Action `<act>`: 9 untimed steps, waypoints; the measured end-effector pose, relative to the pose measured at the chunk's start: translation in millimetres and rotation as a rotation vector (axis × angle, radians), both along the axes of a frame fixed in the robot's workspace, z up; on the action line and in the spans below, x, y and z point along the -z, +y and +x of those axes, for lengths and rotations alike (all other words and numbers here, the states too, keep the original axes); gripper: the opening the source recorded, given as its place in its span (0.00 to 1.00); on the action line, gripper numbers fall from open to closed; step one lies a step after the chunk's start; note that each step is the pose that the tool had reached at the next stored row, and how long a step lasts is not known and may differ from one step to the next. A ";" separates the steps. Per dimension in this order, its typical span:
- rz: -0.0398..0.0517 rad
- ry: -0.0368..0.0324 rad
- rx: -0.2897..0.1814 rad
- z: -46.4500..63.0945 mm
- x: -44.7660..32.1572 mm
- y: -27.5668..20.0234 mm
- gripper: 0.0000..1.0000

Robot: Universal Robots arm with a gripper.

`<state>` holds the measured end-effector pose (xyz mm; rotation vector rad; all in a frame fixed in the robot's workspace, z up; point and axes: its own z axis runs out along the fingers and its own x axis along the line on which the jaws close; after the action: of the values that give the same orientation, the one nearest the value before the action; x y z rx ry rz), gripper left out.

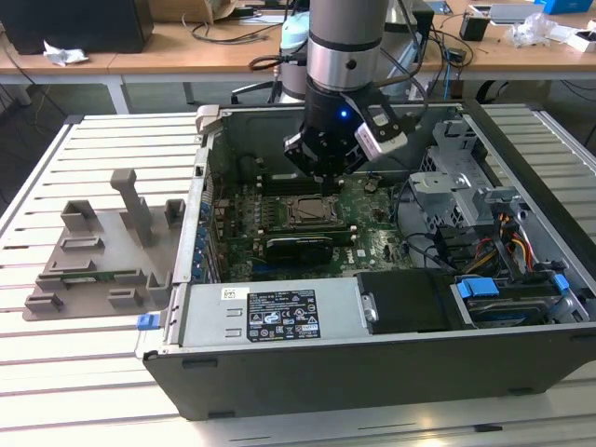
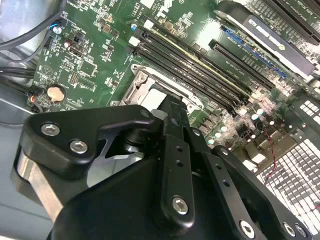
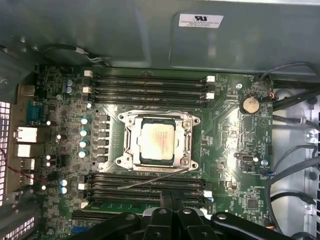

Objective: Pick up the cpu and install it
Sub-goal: 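Install the second cpu locking lever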

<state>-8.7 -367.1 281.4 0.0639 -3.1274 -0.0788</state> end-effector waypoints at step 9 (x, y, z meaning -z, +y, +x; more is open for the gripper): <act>0.0001 0.0000 0.000 0.0 26.1 0.0 0.11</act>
<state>-8.7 -367.1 255.2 0.0639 -3.1274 -0.0789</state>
